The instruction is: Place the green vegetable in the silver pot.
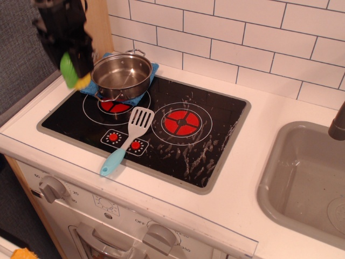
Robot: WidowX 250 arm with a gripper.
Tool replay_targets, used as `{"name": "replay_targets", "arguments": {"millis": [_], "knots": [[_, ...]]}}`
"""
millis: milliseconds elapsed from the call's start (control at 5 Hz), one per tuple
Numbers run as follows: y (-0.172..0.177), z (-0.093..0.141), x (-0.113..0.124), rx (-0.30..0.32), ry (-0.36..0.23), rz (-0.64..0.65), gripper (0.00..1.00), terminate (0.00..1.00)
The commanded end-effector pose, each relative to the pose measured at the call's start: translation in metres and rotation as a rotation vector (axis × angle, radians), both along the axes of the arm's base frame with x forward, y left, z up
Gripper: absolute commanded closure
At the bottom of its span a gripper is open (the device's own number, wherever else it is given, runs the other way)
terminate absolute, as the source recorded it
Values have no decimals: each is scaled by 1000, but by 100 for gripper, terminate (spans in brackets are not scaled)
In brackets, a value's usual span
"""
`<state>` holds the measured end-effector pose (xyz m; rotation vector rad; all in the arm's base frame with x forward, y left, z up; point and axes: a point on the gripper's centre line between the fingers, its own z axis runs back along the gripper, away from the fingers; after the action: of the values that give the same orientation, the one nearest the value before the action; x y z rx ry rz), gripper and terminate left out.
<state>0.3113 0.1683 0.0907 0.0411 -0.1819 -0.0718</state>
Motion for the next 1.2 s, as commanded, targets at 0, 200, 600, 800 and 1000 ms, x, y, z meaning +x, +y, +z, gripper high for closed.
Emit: {"name": "replay_targets", "arguments": {"millis": [0,200,600,800,1000], "knots": [[-19,-2,66,18,-13,-104,100,0],[-30,-17,80,4,13,-143,100,0],[-33,-24,80,0,49,-150,0,0],[-33,-6,81,9,18,-151,0,0],[-40,26,81,35,-38,-153,0,0]]}}
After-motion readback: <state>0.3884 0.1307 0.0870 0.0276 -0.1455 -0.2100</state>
